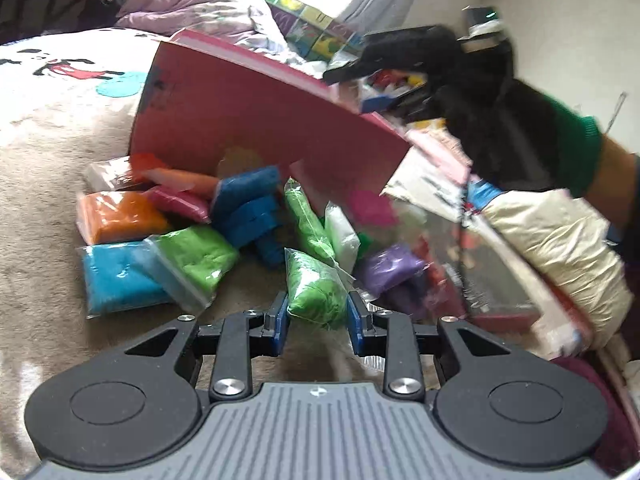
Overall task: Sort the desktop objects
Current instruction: 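Lower the tape roll into the pink box and open the right tool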
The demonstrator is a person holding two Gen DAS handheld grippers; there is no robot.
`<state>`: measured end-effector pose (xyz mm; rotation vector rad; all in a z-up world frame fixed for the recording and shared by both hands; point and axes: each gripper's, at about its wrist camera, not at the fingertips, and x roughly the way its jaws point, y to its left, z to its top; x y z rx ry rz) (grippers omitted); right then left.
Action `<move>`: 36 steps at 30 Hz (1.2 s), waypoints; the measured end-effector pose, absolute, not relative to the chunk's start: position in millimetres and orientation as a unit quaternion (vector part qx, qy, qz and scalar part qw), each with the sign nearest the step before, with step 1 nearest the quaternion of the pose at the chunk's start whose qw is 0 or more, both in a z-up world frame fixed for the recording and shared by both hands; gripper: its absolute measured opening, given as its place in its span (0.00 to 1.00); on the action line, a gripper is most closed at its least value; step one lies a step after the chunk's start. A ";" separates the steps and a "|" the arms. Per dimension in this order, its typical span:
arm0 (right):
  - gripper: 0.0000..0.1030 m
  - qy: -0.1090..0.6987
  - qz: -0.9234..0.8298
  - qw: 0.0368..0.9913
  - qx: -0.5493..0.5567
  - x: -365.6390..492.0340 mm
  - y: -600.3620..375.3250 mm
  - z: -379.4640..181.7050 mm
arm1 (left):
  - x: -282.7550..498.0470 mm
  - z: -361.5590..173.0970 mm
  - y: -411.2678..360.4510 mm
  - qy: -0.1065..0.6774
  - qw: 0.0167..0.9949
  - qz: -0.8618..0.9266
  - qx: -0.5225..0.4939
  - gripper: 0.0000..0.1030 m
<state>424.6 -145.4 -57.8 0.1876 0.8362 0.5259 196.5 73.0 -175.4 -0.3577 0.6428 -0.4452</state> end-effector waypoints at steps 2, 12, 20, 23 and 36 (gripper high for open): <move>0.52 0.408 0.248 0.875 0.082 430.2 -141.3 -59.1 | 195.8 -175.1 72.3 0.308 0.908 -0.224 -0.174 0.28; 0.52 0.457 0.218 0.861 0.041 461.7 -124.9 -69.9 | 194.7 -177.0 78.8 0.314 0.908 -0.220 -0.168 0.28; 0.53 0.505 0.194 0.841 -0.021 478.6 -105.5 -87.3 | 194.9 -179.6 83.8 0.321 0.909 -0.208 -0.166 0.28; 0.53 0.520 0.185 0.833 -0.037 482.2 -100.9 -93.7 | 194.8 -179.6 84.9 0.321 0.909 -0.206 -0.167 0.28; 0.66 0.524 0.175 0.833 -0.021 480.7 -104.3 -91.2 | 194.4 -180.0 85.4 0.321 0.911 -0.202 -0.161 0.28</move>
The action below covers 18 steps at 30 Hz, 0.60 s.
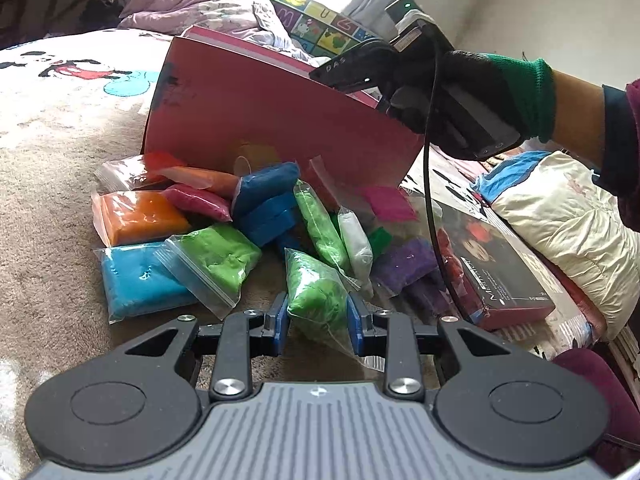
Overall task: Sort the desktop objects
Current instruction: 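Lower the tape roll into the pink box and open the right tool, then close the left tool on a green clay bag while the right tool withdraws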
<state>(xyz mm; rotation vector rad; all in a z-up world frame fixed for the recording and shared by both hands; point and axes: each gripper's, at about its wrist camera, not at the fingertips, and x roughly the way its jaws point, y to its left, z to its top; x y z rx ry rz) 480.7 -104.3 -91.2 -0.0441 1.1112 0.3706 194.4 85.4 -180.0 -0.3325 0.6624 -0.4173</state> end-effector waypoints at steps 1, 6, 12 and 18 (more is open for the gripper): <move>0.66 0.519 0.177 0.836 -0.015 478.9 -105.6 -88.5 | 194.4 -180.1 85.7 0.321 0.911 -0.201 -0.161 0.28; 0.66 0.478 0.188 0.858 -0.008 462.9 -110.3 -70.8 | 195.0 -181.2 86.7 0.325 0.912 -0.195 -0.157 0.28; 0.72 0.408 0.202 0.890 0.023 430.2 -131.7 -41.9 | 194.8 -181.4 86.2 0.326 0.913 -0.191 -0.154 0.28; 0.73 0.343 0.229 0.909 0.059 383.0 -157.0 -22.6 | 193.2 -179.1 84.2 0.322 0.916 -0.185 -0.150 0.28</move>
